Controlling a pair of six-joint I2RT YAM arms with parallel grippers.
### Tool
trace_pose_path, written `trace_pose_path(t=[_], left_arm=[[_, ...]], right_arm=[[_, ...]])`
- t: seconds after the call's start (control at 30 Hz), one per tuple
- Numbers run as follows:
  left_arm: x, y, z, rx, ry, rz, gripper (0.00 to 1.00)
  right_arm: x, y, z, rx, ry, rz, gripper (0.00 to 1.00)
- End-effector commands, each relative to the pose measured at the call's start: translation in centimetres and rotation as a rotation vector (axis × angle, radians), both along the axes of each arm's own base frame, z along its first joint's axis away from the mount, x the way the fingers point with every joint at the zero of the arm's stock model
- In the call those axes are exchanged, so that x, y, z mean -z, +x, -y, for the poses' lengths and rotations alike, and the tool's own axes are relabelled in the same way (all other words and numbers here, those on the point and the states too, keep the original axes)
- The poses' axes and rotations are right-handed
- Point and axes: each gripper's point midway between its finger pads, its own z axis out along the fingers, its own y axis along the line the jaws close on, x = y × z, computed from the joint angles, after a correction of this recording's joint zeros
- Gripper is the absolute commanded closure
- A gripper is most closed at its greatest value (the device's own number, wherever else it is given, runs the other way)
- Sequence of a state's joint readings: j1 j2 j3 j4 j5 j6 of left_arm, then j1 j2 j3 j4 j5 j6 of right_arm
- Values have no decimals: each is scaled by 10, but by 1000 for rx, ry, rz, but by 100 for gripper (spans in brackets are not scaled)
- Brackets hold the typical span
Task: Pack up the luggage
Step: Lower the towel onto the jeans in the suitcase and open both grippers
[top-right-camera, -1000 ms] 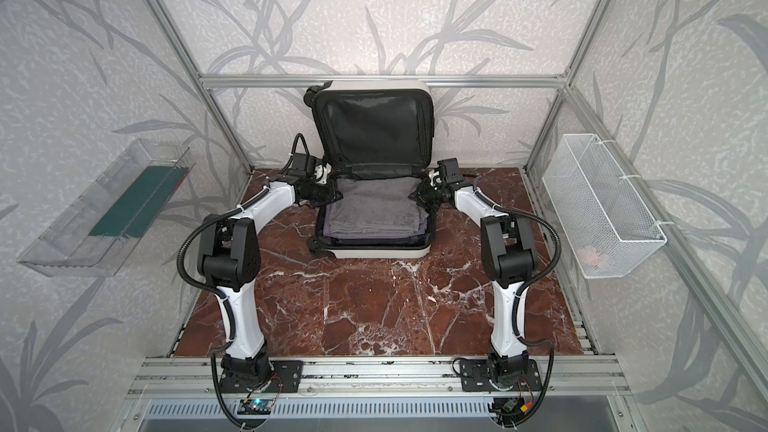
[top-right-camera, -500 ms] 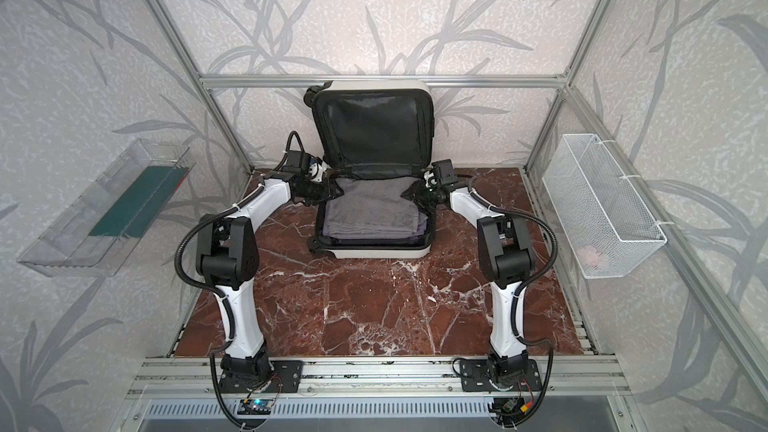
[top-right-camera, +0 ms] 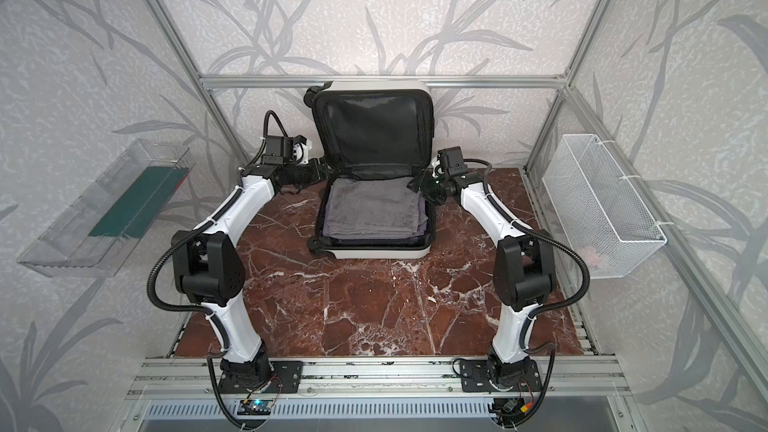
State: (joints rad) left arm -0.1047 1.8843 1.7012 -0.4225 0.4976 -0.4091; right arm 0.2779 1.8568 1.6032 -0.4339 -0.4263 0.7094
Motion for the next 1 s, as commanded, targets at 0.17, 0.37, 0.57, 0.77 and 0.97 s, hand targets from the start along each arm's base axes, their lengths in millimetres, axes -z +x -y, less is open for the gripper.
trace_pose_path(t=[0.17,0.37,0.57,0.77,0.97], left_arm=[[3,8,40,68,-90,12,17],[46,18,40,35,-77,-36,17],[83,20,33,8,-30,-86,17],[71,19,32,16,-21,-68,17],[10,11,35,26,-67,42,17]], right_arm=[[29,-15,-34,-74,28,-40,42],[76,-21,-31,-63,12,-98,42],[105,-23,-27,-63,62,-135,40],[84,-23,-31,-94,100,-98,40],[28,-22,-39,-139,156,-3,38]])
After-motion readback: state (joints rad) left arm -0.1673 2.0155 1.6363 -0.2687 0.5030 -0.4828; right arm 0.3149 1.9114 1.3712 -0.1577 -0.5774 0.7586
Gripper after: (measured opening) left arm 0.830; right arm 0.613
